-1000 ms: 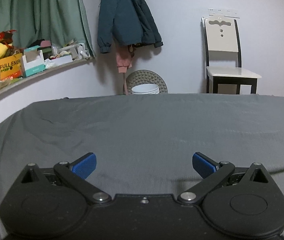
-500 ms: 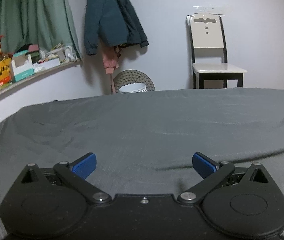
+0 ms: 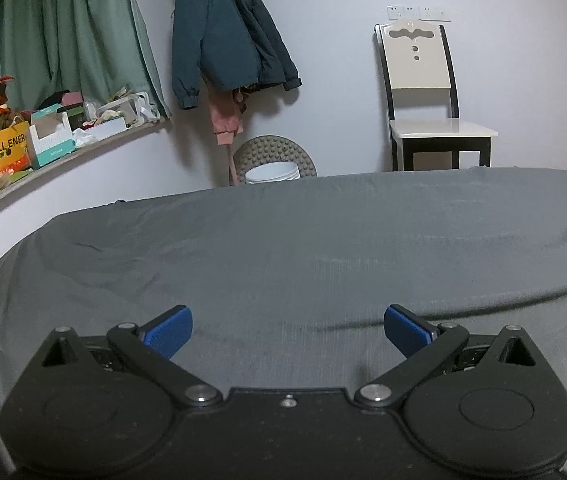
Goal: Fold clothes
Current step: 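Turn the left tool toward the pile of white clothes by the wall, then close the left gripper on the white shirt and lift it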
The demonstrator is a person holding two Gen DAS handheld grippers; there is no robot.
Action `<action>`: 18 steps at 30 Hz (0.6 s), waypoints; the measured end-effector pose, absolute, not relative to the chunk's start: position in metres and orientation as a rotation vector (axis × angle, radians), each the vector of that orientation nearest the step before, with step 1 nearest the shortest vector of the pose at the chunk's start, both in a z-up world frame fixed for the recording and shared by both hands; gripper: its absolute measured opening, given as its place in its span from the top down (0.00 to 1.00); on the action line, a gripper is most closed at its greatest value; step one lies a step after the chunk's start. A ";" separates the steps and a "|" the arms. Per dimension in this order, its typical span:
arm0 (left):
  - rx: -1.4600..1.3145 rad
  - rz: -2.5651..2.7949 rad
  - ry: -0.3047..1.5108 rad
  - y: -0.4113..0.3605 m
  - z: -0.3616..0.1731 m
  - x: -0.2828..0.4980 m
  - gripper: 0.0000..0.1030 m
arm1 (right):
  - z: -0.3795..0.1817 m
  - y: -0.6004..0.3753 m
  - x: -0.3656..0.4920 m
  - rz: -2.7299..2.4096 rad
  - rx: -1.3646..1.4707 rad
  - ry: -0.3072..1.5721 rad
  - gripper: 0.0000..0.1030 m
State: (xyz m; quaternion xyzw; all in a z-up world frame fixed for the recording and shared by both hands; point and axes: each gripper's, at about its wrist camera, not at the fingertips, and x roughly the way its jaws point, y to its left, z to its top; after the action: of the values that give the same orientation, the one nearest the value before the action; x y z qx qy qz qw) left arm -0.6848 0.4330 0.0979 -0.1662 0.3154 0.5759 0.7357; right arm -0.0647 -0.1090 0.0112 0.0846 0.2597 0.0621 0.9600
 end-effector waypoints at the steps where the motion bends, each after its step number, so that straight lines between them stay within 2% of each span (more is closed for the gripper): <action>1: -0.390 1.256 0.682 0.434 0.096 -0.686 0.26 | 0.011 -0.109 -0.065 0.128 0.171 0.527 0.00; 4: -0.453 1.240 0.640 0.437 0.090 -0.689 0.40 | 0.010 -0.108 -0.063 0.131 0.170 0.541 0.00; 6: -0.447 1.223 0.618 0.435 0.088 -0.685 0.58 | 0.010 -0.109 -0.062 0.131 0.176 0.544 0.00; 9: -0.380 1.214 0.637 0.429 0.087 -0.674 0.70 | 0.010 -0.111 -0.063 0.131 0.186 0.540 0.00; 11: -0.359 1.212 0.640 0.427 0.088 -0.671 0.73 | 0.010 -0.111 -0.063 0.131 0.189 0.540 0.00; 16: -0.395 1.234 0.619 0.421 0.099 -0.671 0.73 | 0.010 -0.110 -0.064 0.141 0.183 0.541 0.00; 18: -0.430 1.249 0.598 0.420 0.103 -0.671 0.67 | 0.010 -0.109 -0.065 0.144 0.179 0.540 0.00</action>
State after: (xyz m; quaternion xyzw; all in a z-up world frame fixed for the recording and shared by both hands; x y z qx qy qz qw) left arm -0.6710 0.4205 0.1030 -0.1968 0.2737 0.5710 0.7485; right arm -0.0646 -0.1094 0.0105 0.0881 0.2663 0.0711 0.9572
